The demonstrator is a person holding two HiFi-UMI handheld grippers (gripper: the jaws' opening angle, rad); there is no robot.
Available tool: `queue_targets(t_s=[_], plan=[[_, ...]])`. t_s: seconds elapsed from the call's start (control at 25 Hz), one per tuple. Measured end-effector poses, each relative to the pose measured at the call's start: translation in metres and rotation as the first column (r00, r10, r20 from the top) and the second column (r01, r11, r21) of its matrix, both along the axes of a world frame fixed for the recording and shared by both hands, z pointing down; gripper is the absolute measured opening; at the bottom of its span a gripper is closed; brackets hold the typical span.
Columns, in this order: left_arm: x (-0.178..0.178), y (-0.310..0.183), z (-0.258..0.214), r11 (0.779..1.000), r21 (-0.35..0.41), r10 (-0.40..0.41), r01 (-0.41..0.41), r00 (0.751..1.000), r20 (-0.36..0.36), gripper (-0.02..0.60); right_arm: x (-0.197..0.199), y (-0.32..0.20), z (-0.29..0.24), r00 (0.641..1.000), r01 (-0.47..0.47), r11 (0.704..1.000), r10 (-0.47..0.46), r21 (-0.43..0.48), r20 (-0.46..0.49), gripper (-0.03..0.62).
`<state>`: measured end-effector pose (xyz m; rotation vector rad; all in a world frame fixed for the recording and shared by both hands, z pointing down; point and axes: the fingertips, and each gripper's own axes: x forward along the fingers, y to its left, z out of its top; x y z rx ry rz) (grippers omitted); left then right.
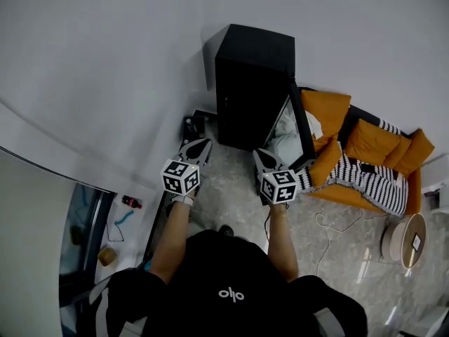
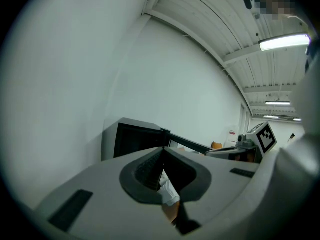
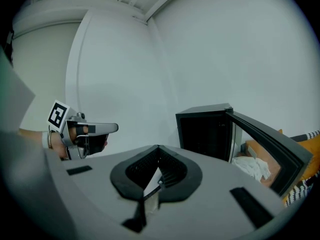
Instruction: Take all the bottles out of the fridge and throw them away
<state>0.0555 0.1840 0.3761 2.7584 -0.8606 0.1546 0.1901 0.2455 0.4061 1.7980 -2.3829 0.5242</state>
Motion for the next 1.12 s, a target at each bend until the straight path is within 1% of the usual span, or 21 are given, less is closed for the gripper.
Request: queue_targets(t_s=[0.2, 0.52, 0.84, 1.12], plan=[[-0.008, 0.002, 0.001, 1.0, 0.012, -0.012, 0.012, 1.0, 0.016, 0.006, -0.007, 0.003, 0.0, 1.0, 0.004, 1.0, -0.004, -0.002, -0.014, 0.008], [-0.016, 0.008, 0.008, 1.0, 0.002, -0.025, 0.025, 0.999, 0.022, 0.006, -0.015, 0.01, 0.003, 1.0, 0.013, 1.0, -0.013, -0.013, -0.022, 0.008], [-0.016, 0.012, 0.012, 1.0, -0.003, -0.021, 0.021, 1.0, 0.022, 0.006, -0.016, 0.012, 0.005, 0.999, 0.016, 1.0, -0.017, -0.009, -0.035, 0.008], [-0.013, 0.01, 0.014, 0.999, -0.017, -0.028, 0.028, 1.0, 0.012, 0.006, -0.015, 0.011, 0.001, 1.0, 0.016, 1.0, -0.016, -0.006, -0.023, 0.008]])
